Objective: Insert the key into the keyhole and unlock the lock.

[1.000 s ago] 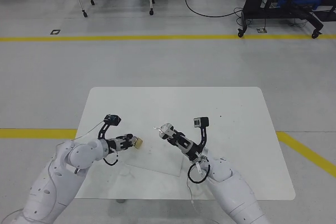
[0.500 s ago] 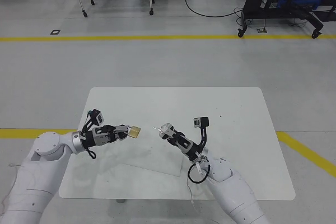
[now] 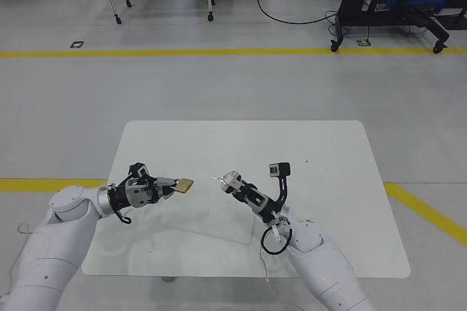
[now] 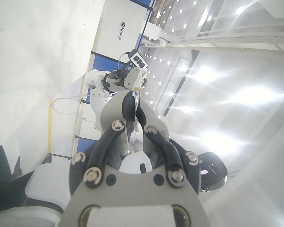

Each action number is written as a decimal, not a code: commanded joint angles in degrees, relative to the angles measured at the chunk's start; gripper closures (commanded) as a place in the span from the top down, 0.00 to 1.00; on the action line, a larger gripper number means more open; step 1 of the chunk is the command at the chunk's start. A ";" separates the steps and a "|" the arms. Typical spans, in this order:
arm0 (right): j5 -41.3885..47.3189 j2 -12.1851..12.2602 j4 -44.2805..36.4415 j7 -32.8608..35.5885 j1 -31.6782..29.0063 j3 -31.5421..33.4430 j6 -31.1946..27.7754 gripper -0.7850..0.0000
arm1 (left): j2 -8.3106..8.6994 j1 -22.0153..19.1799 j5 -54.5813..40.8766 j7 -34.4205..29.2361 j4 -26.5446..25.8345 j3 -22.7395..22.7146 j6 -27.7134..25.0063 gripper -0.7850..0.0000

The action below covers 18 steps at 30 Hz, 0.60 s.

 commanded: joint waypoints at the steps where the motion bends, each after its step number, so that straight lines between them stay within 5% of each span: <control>1: -0.95 0.05 0.22 -0.56 -0.10 0.12 0.94 0.00 | 0.00 0.00 -0.01 0.00 0.02 0.00 0.01 0.00; 11: -9.70 -1.72 2.28 -16.36 2.18 -2.64 16.43 0.00 | 0.53 7.04 8.83 17.77 -16.72 -1.73 -13.42 0.00; 18: -7.20 -3.36 4.74 -18.66 4.00 -4.95 14.19 0.00 | 0.57 9.91 15.89 24.55 -25.48 -0.73 -16.56 0.00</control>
